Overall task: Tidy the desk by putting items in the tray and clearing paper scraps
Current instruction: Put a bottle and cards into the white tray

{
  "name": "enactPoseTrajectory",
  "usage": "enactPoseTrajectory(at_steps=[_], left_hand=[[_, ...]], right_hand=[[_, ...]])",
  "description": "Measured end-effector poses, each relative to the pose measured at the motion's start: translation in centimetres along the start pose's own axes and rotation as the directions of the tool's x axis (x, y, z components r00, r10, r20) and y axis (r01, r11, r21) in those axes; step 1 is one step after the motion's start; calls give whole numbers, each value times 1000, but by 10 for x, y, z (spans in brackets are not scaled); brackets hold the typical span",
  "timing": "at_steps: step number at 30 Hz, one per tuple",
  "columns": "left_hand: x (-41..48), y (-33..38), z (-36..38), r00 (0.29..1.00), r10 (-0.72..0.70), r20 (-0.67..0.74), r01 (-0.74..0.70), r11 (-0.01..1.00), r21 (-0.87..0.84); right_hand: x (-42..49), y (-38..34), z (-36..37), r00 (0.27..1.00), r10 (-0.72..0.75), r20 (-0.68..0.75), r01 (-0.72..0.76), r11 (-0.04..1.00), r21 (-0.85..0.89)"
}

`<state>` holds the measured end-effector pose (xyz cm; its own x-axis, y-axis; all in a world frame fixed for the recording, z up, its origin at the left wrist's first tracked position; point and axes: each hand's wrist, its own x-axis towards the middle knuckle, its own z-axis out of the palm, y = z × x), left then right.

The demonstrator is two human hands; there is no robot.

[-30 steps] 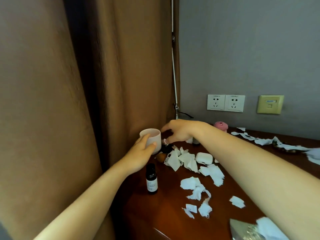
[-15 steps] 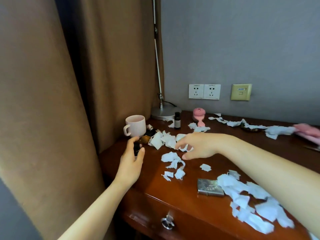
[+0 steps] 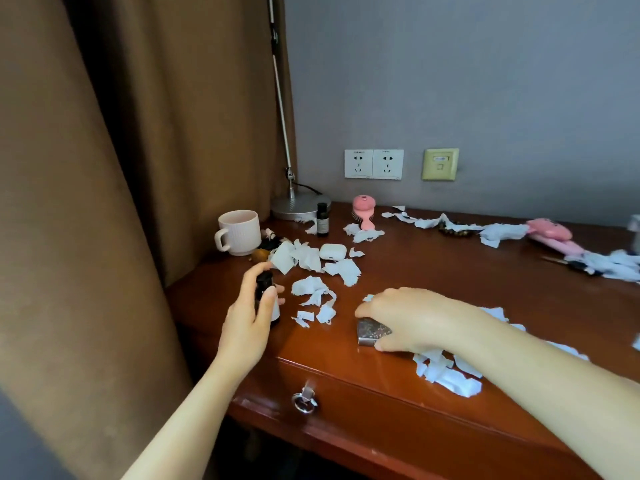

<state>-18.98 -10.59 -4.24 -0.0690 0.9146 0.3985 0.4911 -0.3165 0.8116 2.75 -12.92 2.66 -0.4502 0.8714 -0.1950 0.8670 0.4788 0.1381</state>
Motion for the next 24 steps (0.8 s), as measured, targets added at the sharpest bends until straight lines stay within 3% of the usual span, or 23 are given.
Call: enactPoseTrajectory(at_steps=[7,15,24], left_hand=[[1,7,-7,999,3,49,2,996,-87],[2,25,-7,999,-37,27,40,994,-98],[34,102,25,973,166,163,-160,986,-50]], right_hand=[[10,-5,6,995,-50,-87,48,998,-28],[7,1,-11,968,-34,-249,81,980,180],[-35,64,-30,907,89,-412,-4,979,203]])
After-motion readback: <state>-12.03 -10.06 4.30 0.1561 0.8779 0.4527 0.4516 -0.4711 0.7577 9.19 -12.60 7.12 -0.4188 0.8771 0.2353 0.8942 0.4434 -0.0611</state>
